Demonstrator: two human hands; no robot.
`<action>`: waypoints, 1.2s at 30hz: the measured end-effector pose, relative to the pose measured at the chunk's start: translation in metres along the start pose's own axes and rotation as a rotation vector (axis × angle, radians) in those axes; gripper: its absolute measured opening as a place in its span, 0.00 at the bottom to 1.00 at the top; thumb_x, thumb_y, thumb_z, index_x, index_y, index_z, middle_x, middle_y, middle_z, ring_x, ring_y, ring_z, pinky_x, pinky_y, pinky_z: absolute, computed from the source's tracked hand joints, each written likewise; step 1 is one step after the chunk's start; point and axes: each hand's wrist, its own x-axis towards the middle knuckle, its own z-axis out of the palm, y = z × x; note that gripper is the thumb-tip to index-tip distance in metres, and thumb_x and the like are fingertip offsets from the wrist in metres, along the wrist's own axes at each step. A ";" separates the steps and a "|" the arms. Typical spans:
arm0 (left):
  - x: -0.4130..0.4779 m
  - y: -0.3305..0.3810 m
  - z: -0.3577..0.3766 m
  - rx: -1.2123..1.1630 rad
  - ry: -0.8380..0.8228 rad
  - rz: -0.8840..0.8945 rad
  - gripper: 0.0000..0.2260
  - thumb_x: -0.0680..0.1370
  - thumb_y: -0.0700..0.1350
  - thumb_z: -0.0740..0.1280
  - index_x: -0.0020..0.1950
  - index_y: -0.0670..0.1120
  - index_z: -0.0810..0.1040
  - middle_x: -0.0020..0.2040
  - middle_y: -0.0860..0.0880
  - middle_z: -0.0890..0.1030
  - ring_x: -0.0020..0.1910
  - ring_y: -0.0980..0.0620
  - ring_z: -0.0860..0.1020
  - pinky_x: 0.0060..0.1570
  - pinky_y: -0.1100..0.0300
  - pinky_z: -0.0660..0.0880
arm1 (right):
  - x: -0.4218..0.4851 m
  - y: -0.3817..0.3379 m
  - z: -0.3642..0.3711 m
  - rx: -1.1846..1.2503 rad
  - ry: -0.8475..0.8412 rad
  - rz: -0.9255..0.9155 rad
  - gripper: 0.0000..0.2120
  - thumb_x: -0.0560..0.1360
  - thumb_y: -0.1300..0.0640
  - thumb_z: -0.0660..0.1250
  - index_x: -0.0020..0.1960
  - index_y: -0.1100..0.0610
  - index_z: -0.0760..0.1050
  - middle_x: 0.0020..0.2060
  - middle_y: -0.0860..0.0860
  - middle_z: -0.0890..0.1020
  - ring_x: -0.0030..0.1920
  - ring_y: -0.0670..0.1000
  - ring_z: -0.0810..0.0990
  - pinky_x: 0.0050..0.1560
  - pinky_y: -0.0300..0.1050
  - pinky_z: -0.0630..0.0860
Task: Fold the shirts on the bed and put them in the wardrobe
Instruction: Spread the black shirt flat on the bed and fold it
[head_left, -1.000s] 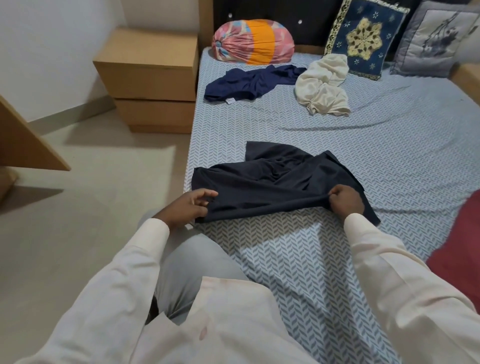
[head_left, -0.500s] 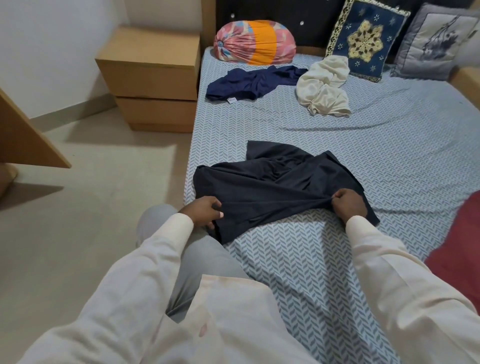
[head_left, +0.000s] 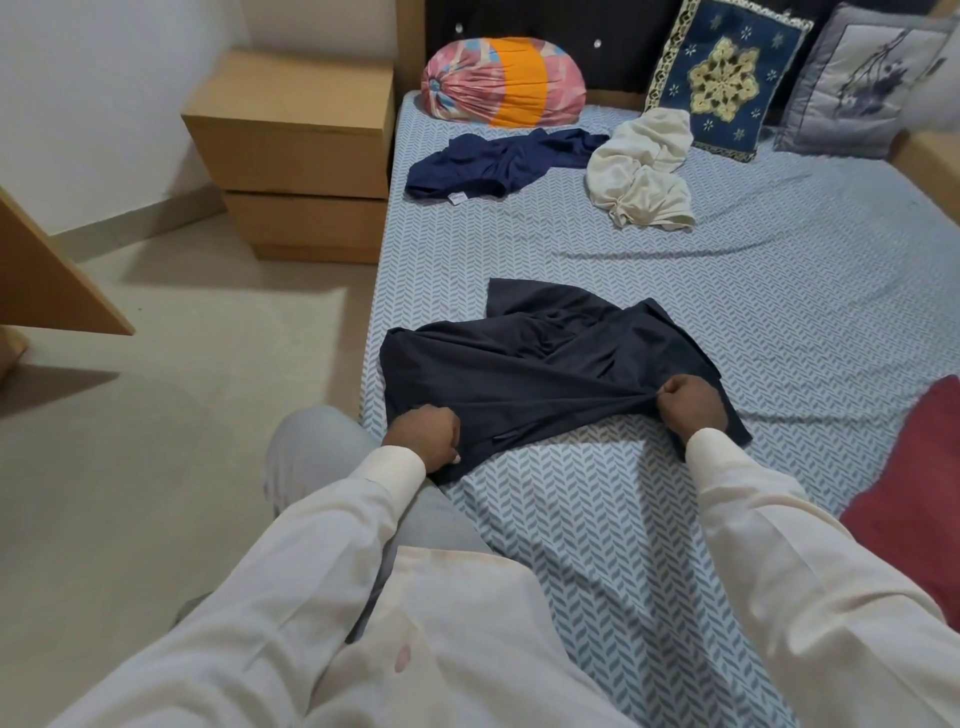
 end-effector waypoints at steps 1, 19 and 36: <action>0.000 -0.001 -0.001 -0.013 0.004 -0.015 0.07 0.71 0.50 0.74 0.45 0.48 0.82 0.48 0.47 0.83 0.47 0.46 0.80 0.49 0.52 0.79 | 0.000 0.000 0.000 0.003 -0.003 -0.003 0.06 0.73 0.60 0.64 0.41 0.56 0.79 0.47 0.58 0.83 0.51 0.61 0.80 0.46 0.46 0.70; 0.009 0.009 0.006 -0.406 -0.009 -0.423 0.30 0.70 0.48 0.75 0.68 0.46 0.65 0.64 0.41 0.74 0.62 0.39 0.75 0.63 0.46 0.72 | -0.001 0.008 -0.003 0.018 -0.002 0.013 0.07 0.74 0.59 0.65 0.43 0.58 0.81 0.40 0.56 0.81 0.49 0.60 0.80 0.49 0.48 0.75; -0.031 -0.023 -0.075 -1.218 0.369 -0.133 0.12 0.77 0.34 0.62 0.47 0.44 0.84 0.26 0.54 0.73 0.23 0.58 0.66 0.23 0.67 0.63 | 0.014 -0.003 -0.016 0.057 -0.158 -0.046 0.07 0.73 0.58 0.65 0.40 0.55 0.81 0.41 0.56 0.84 0.45 0.59 0.82 0.51 0.50 0.79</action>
